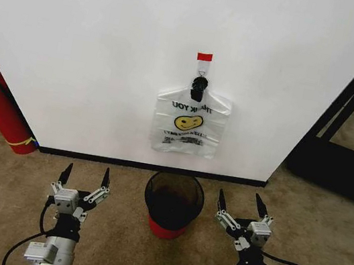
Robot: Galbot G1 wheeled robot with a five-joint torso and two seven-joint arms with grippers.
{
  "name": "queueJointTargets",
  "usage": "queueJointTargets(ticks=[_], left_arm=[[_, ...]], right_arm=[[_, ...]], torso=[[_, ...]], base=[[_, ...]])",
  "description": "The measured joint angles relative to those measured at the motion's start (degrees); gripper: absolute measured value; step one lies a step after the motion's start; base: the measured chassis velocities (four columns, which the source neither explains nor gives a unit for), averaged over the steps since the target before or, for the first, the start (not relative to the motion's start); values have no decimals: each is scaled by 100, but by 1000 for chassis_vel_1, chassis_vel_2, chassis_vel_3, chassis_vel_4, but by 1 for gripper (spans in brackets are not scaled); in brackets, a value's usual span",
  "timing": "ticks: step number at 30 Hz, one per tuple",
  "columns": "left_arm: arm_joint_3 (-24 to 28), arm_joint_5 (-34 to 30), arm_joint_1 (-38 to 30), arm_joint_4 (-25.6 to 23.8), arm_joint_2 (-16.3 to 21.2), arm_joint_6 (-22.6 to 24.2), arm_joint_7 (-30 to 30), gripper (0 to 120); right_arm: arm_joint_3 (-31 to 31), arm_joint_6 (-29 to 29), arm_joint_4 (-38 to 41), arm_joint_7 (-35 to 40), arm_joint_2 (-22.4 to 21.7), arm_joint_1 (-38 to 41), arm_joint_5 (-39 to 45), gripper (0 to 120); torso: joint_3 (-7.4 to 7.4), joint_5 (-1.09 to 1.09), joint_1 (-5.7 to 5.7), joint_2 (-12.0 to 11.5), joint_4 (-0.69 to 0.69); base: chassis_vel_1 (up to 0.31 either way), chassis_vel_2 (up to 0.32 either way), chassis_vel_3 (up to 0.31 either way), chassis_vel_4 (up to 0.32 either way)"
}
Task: Pick up the garbage bag from the wall and place it over the trash bin.
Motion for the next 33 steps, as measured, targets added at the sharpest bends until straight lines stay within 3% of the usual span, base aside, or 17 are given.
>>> queueJointTargets(ticks=[8,11,13,15,16,22,24,29,33], left_arm=[[4,33,-55,49,19,30,-4,100],[106,31,-176,127,157,110,-11,100],[273,12,-356,244,290,193,-11,100],[330,-1,-343,314,332,209,-13,100],[330,-1,-343,314,332,209,-13,100],[348,47,-372,353,258,267,-16,100],[335,53,-376,348,259,283,-18,100],[257,81,-325,366,291,275,-21,100],[240,82,-335,386,273,269,-28,100]], right_arm=[[-101,-324,-332,-267,-578,791,1344,100],[-43,-555,-456,-628,-1003,1183,2497,100],[69,-776,-479,-920,-1212,1382,3328,100],[-28,-1130,-625,-1085,-1408,1910,4175,100],[-28,-1130,-625,-1085,-1408,1910,4175,100],[-826,-1749,-1714,-1133,-1483,3827,5391,100],[-1031,-1805,-2052,-1147,-1464,4171,5556,100],[-1672,-1901,-3028,-1347,-1372,5291,5811,100],[-1823,-1908,-3516,-1414,-1232,5823,5909,100]], torso=[[0,1,0,0,0],[1,2,0,0,6],[0,-1,0,0,-7],[0,2,0,0,-5],[0,2,0,0,-5],[1,-2,1,0,5],[2,1,1,-1,-1],[1,0,1,-1,3],[1,-2,1,-1,0]], base=[[0,0,0,0],[0,0,0,0],[0,0,0,0],[0,0,0,0],[0,0,0,0],[0,0,0,0],[0,0,0,0],[0,0,0,0],[0,0,0,0]])
